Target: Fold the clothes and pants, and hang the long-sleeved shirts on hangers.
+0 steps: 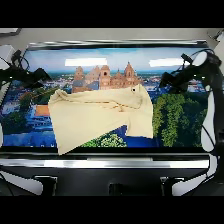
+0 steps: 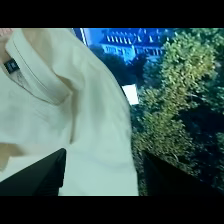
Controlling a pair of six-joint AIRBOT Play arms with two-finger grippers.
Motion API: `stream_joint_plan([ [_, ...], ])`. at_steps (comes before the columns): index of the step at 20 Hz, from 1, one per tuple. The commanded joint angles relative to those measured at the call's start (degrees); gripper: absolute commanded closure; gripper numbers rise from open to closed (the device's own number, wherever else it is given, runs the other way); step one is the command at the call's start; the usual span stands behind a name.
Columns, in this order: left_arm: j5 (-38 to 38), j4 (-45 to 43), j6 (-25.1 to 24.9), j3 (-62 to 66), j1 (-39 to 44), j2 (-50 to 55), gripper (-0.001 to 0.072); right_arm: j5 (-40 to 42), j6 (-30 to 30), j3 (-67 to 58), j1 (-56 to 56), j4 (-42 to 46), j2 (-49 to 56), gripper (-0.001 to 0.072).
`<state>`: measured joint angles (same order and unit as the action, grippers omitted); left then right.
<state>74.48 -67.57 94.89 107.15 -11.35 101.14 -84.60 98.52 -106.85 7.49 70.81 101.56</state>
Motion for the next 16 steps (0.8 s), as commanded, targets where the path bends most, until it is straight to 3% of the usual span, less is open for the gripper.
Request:
stream_joint_plan([
  [1, 9.73, -0.39, 0.2, -1.64, -0.81, -4.81, 0.0088, -5.84, -12.87, 4.17, 7.37, -7.82, 0.07, 0.0149],
  [8, 10.08, -0.52, 0.22, -20.83, -0.83, -21.03, 0.0088, 0.98, -22.01, 16.52, 8.81, -24.55, 5.86, 0.0171],
  [11, 10.19, -0.04, 0.24, -24.04, -0.83, -25.03, 0.0088, 3.45, -23.32, 16.52, 7.04, -24.3, 7.65, 0.0194],
  [16, 10.64, 0.09, 0.7, -24.11, -0.83, -25.92, 0.0088, 8.81, -22.03, 16.52, 2.95, -16.44, 8.7, 0.0194],
])
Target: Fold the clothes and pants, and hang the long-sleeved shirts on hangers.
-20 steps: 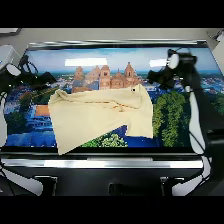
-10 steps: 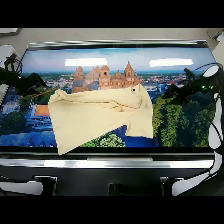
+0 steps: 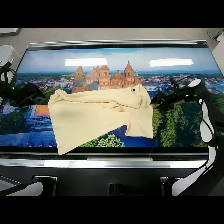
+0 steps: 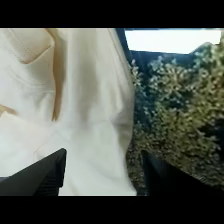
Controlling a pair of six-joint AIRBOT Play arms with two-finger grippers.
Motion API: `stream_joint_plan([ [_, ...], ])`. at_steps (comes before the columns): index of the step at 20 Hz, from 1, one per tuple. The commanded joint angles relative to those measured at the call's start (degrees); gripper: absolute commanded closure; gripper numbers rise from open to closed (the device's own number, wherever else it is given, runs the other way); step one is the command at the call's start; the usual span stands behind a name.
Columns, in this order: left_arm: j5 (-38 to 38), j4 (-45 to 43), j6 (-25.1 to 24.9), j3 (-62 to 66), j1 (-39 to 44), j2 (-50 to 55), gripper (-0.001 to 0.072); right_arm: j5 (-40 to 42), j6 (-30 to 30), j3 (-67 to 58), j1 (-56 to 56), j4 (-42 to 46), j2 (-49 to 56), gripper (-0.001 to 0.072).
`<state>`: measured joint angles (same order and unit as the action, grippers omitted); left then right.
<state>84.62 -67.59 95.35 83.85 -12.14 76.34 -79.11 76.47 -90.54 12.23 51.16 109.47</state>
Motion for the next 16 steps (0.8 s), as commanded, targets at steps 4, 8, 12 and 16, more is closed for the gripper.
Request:
stream_joint_plan([
  [4, 0.48, 0.11, 0.26, -0.81, -0.04, -1.11, 0.0088, 6.1, 0.7, 0.33, -3.13, 4.68, 1.36, 0.0321],
  [8, 1.51, 0.04, 0.2, -1.29, -0.66, -1.27, 0.0088, 8.31, 0.66, 0.33, -4.96, 5.25, 1.44, 0.0601],
  [12, 0.72, 0.15, -4.0, -14.19, -7.61, -7.1, 0.0087, 7.08, 0.7, 0.33, -5.64, 5.09, 1.22, 0.0679],
  [16, -4.76, 10.99, -12.57, -38.99, -17.29, -18.14, 0.0088, 5.14, 0.72, 0.33, -5.6, 5.79, 0.09, 0.0679],
])
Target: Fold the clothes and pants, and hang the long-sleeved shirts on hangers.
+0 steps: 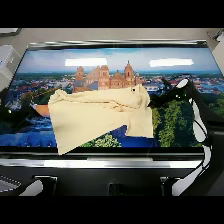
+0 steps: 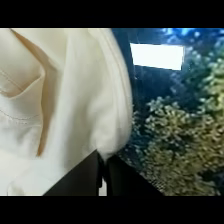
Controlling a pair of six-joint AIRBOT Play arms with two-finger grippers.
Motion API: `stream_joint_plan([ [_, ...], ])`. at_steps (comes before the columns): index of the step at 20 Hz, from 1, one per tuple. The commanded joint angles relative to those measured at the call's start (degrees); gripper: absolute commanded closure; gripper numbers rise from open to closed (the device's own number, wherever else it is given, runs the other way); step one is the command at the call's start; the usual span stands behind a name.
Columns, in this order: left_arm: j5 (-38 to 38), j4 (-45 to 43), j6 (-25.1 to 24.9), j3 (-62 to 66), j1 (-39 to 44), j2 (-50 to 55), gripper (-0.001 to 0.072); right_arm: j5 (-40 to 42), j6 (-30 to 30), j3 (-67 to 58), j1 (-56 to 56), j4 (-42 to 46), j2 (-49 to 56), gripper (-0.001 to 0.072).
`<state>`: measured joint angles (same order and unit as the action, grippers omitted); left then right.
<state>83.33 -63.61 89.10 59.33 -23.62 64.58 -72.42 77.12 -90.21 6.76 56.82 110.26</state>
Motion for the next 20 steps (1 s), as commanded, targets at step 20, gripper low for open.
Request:
stream_joint_plan([
  [20, -11.91, 10.36, -6.16, -38.18, -4.04, -11.02, 0.0089, -2.6, 0.5, 0.0, -0.13, 0.92, -6.58, 0.0679],
])
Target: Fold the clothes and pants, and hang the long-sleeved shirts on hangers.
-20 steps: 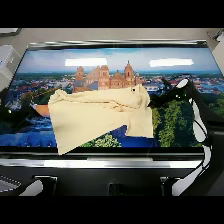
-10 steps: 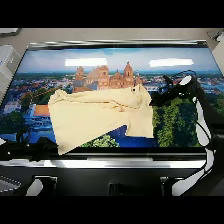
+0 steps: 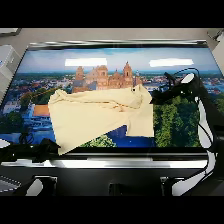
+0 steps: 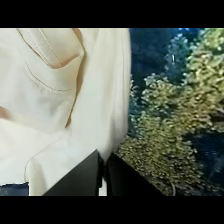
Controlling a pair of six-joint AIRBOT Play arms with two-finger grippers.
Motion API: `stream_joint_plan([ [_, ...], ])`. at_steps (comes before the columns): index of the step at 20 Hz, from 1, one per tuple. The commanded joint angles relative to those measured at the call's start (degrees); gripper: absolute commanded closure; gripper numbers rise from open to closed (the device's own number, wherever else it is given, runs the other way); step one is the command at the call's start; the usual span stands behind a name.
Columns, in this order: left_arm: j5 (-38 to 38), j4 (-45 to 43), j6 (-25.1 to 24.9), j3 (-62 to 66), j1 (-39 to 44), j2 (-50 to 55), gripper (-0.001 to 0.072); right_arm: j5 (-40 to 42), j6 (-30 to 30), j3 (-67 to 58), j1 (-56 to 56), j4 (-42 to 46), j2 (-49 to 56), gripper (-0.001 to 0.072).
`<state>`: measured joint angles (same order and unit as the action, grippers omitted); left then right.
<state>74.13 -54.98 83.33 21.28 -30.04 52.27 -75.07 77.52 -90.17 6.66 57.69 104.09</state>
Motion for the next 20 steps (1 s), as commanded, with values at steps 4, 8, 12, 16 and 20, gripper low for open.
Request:
stream_joint_plan([
  [4, -6.21, 1.88, 0.28, -0.2, 8.52, 5.05, 0.009, 0.07, 0.09, -0.04, -0.02, 0.09, -0.9, 0.0679],
  [8, -7.82, 2.86, 0.68, -0.17, 10.01, 6.64, 0.0518, 0.2, 0.07, -0.04, -0.02, 0.28, -1.86, 0.0679],
  [12, -8.17, 7.56, -1.68, 1.05, 10.01, 6.49, 0.069, 0.13, 0.0, -0.04, -0.02, 0.63, -3.45, 0.0679],
  [16, -7.32, 12.81, -2.34, 11.06, 10.01, 6.4, 0.0692, -0.94, -4.17, -0.07, -0.02, -4.96, -8.46, 0.0681],
  [20, -7.13, 12.11, -0.48, 34.45, 9.99, 7.1, 0.0693, 3.65, -9.14, -0.7, -0.09, -13.18, -20.02, 0.0682],
])
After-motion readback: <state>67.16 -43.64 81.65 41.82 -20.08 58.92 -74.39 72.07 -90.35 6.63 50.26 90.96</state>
